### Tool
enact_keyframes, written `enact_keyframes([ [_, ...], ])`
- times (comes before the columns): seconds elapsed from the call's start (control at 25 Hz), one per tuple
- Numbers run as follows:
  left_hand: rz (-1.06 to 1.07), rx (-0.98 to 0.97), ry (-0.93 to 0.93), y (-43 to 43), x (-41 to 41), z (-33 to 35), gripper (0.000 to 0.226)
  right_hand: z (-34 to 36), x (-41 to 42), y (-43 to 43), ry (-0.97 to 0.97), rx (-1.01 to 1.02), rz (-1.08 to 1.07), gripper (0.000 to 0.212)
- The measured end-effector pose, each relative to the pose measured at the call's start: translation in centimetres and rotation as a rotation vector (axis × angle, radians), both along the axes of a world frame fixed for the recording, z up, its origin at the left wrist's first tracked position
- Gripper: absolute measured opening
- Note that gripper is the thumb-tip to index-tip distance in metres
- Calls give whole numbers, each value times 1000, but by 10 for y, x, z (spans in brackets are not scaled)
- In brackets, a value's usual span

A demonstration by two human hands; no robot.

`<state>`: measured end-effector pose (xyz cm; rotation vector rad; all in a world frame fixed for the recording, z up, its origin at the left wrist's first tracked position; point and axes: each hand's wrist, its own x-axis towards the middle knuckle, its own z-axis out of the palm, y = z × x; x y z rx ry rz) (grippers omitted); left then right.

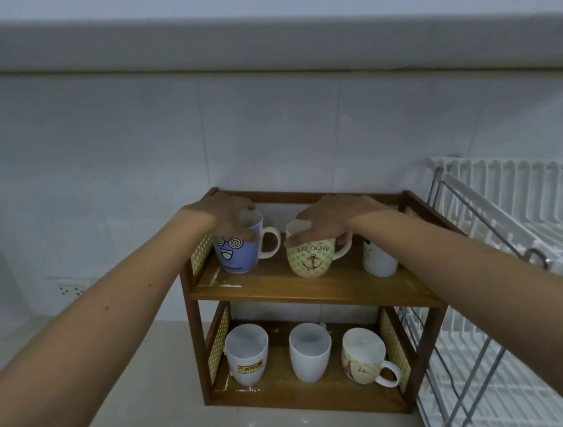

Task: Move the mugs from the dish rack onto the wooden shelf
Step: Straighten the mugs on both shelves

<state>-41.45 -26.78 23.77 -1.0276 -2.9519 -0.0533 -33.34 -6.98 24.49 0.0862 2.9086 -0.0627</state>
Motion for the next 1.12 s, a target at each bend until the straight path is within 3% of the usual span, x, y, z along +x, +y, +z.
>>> enact_keyframes([
  [0.12, -31, 25, -18, -3, 0, -2, 76, 10, 0, 6, -192, -101, -27, 95],
  [0.44, -19, 27, -61, -1, 4, -5, 76, 9, 6, 19, -75, -115, 16, 93],
  [0.52, -34, 41, -54, 6, 14, -2, 80, 25, 13, 32, 32, -135, 14, 79],
  [0.6, -88, 118, -27, 20, 28, 3, 83, 37, 16, 48, 8, 24, -7, 58],
  [0.72, -166, 139, -67, 52, 47, 7, 82, 36, 27, 61, -315, 261, -105, 69],
  [1.0, -152, 26, -100, 94, 60, -9, 73, 14, 48, 71, 33, 90, -254, 81],
  [1.12, -154, -15, -66, 100, 60, -7, 70, 19, 48, 75, -152, 36, -250, 82],
])
